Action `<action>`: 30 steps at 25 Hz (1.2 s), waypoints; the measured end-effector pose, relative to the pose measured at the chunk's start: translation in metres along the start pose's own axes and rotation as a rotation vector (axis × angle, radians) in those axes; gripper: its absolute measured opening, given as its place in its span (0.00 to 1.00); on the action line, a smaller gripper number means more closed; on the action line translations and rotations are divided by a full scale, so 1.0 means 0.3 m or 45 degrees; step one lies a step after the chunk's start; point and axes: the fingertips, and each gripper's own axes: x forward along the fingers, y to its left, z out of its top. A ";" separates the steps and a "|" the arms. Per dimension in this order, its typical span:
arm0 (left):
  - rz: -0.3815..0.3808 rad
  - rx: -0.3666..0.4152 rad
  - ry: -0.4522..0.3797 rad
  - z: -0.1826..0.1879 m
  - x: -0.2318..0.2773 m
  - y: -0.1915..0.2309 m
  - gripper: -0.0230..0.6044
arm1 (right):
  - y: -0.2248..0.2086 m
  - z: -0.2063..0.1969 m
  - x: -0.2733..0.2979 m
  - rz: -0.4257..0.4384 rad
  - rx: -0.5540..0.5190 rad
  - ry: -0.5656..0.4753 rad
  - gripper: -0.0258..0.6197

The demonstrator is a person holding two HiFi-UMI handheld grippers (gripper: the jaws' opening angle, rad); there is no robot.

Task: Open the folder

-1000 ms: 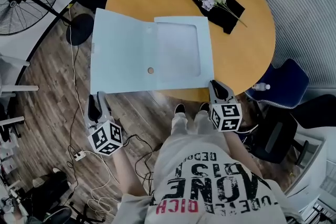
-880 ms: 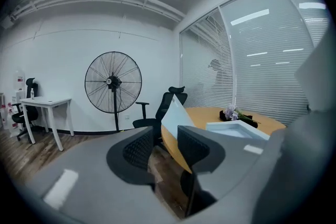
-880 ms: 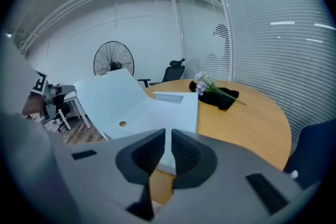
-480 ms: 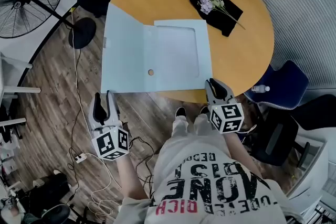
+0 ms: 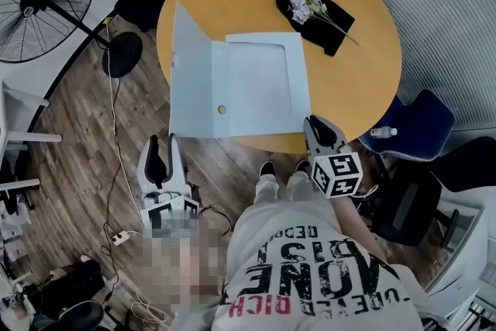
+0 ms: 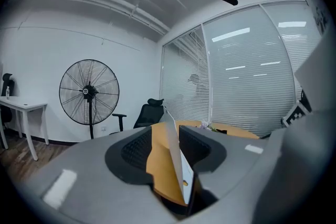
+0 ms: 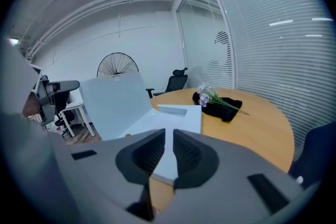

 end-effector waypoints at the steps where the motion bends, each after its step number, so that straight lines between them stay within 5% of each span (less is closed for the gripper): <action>1: -0.008 -0.005 -0.006 0.007 -0.001 -0.010 0.31 | 0.002 0.003 -0.004 -0.001 0.001 -0.005 0.06; 14: -0.123 -0.017 -0.074 0.089 -0.011 -0.146 0.27 | 0.007 0.079 -0.094 -0.003 0.008 -0.104 0.06; 30: -0.208 -0.009 -0.140 0.195 -0.145 -0.358 0.05 | 0.013 0.205 -0.361 0.047 0.011 -0.298 0.06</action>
